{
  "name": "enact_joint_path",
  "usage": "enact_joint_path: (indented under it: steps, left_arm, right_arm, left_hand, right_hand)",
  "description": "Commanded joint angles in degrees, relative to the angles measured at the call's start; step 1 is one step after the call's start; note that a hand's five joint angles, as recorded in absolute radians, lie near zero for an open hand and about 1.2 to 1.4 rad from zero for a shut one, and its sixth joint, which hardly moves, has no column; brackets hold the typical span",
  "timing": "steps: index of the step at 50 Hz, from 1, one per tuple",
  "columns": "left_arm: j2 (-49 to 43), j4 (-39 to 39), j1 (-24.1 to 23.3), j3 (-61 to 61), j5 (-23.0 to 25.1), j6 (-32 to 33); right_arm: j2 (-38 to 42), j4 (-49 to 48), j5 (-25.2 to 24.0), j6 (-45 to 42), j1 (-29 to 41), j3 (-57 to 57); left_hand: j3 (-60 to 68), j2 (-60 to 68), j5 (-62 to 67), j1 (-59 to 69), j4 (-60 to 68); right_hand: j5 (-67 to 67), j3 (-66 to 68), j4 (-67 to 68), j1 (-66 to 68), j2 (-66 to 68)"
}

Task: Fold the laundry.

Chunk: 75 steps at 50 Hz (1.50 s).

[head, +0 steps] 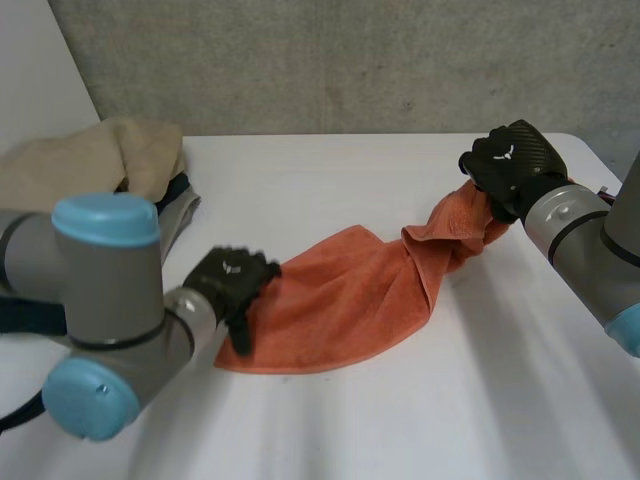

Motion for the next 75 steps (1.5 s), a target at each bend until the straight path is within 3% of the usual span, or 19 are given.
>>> enact_joint_path:
  steps: [1, 6, 13, 43, 47, 50, 54, 58, 66, 75]
  left_arm:
    - [-0.5, 6.4, 1.3, -7.3, 0.8, 8.1]
    - [-1.3, 13.2, 2.4, -9.0, -0.9, 11.0]
    - [-1.9, 16.9, 2.3, -9.3, -1.4, 11.0]
    - [-7.3, 18.0, -1.0, -1.4, -2.0, 10.4]
    - [-9.3, 17.8, -1.2, 0.8, -1.9, 10.7]
    - [-10.9, 17.4, -1.2, 2.8, -1.7, 10.7]
    - [-11.1, 16.0, -1.2, 4.4, -1.5, 10.4]
    - [-7.2, 15.6, -1.0, 3.9, -2.6, 10.3]
    - [9.1, 17.6, 1.0, -2.6, -4.8, 3.3]
    - [30.3, 16.2, 9.5, -8.0, -0.5, -1.0]
  right_arm:
    - [0.6, 0.0, 0.0, 0.0, 0.5, 0.2]
    - [1.5, 0.1, 0.3, -0.1, 1.4, 0.5]
    - [1.5, -0.2, 0.2, -1.5, 1.8, 1.1]
    - [2.1, -0.2, 0.4, -3.8, 3.7, 2.5]
    - [2.1, -0.2, 0.4, -3.8, 3.7, 2.5]
    - [2.0, -0.2, 0.4, -3.8, 3.7, 2.5]
    - [1.7, -0.2, 0.4, -3.8, 3.6, 2.6]
    - [0.7, -0.2, 0.4, -3.8, 3.0, 2.5]
    - [-2.5, 1.1, 0.4, -3.9, 1.9, 1.9]
    - [-12.0, 13.0, -0.8, -1.7, -3.5, -3.2]
  left_hand:
    - [3.7, 3.7, 4.9, 3.6, 3.4]
    - [6.2, 6.2, 7.4, 6.1, 5.9]
    - [8.9, 8.9, 10.1, 8.8, 8.6]
    - [10.6, 10.6, 11.8, 10.5, 10.3]
    - [17.3, 17.3, 18.5, 17.2, 17.0]
    - [29.9, 29.9, 31.1, 29.8, 29.6]
    - [65.7, 65.6, 66.8, 65.6, 65.4]
    - [65.7, 65.7, 66.9, 65.6, 65.4]
    - [65.7, 65.7, 66.9, 65.6, 65.4]
    - [65.7, 65.7, 66.9, 65.6, 65.4]
  right_hand:
    - [14.0, 12.0, 11.4, 16.1, 12.2]
    - [14.0, 12.0, 11.4, 16.1, 12.2]
    - [14.0, 12.0, 11.4, 16.1, 12.2]
    - [14.0, 12.0, 11.4, 16.1, 12.2]
    - [14.0, 12.0, 11.4, 16.1, 12.2]
    - [14.0, 12.0, 11.4, 16.1, 12.2]
    - [14.0, 12.0, 11.4, 16.1, 12.2]
    - [14.0, 12.0, 11.4, 16.1, 12.2]
    - [14.0, 12.0, 11.4, 16.1, 12.2]
    - [14.0, 12.0, 11.4, 16.1, 12.2]
